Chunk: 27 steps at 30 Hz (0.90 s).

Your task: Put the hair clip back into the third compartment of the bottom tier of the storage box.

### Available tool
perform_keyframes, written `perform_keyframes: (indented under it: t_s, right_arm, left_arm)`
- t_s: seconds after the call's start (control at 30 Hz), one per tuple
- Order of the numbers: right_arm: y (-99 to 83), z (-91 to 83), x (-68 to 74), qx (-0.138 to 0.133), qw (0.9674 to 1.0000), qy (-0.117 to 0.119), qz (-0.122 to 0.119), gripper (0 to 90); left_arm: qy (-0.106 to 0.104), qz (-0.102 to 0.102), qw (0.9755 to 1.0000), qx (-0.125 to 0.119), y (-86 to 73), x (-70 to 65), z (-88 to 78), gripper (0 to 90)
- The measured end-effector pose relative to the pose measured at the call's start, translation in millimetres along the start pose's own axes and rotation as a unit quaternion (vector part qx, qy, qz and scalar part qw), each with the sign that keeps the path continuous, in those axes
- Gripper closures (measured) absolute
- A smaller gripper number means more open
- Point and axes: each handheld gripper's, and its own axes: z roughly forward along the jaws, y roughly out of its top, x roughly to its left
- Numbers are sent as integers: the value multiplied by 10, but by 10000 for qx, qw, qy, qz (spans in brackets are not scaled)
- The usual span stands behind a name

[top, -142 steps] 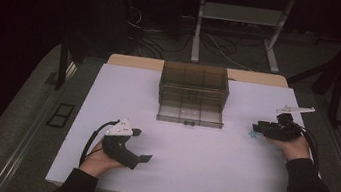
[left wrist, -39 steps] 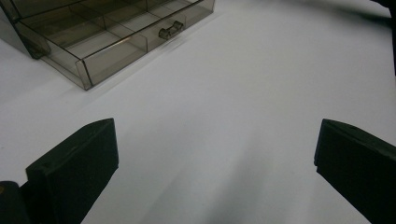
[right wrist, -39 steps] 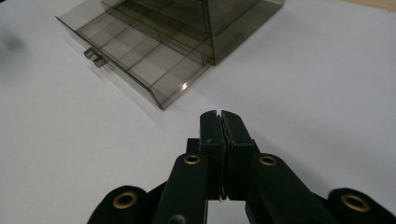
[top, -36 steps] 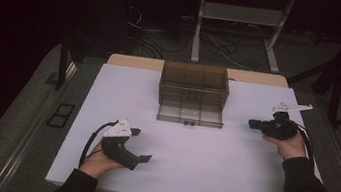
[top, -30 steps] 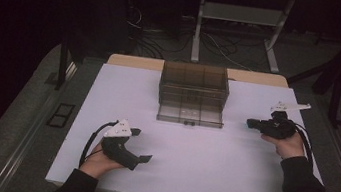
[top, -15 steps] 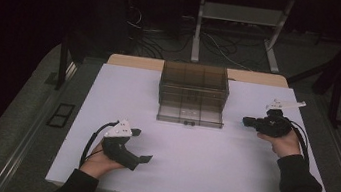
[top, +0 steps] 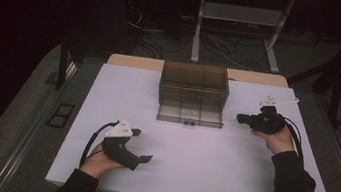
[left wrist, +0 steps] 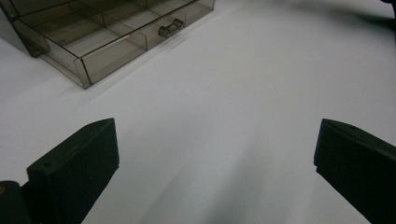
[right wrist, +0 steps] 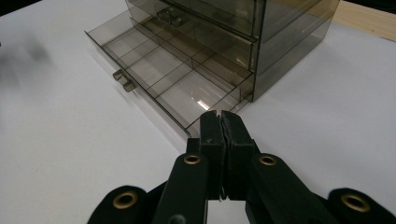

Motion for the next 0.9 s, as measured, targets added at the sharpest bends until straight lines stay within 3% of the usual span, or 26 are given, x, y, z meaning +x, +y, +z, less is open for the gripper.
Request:
perform_keyframes:
  t_s: [0.9]
  right_arm:
    - [154, 311, 157, 57, 9997, 178, -131, 872]
  left_arm:
    - [-45, 40, 10000, 2, 1, -2, -3, 0]
